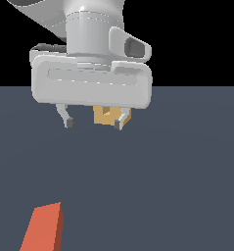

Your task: Insert the peg into the horizontal hole in a box.

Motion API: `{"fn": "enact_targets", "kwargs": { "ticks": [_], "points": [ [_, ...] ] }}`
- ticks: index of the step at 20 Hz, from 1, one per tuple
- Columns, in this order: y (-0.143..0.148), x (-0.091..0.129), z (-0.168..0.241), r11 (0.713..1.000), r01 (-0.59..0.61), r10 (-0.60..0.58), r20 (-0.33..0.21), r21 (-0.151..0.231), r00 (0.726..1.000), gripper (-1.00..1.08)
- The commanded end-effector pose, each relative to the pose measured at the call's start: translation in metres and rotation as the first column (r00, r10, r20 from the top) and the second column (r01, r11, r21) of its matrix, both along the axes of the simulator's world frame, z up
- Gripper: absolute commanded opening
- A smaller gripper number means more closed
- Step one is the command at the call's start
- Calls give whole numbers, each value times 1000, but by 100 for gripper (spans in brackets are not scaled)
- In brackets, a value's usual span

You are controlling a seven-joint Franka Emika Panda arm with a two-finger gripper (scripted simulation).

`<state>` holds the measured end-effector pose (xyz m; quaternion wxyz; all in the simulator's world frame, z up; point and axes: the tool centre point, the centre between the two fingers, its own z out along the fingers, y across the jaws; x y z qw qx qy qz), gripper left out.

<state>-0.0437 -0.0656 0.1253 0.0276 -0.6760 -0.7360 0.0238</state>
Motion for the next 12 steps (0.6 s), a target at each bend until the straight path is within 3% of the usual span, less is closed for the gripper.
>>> {"fn": "enact_targets", "kwargs": {
  "ticks": [1,12],
  "points": [
    [-21,-5,-5,1000,-18,18,6,0,1000,100],
    [-125,-21,-32,994,-110,110,40,-2,993,100]
  ]
}}
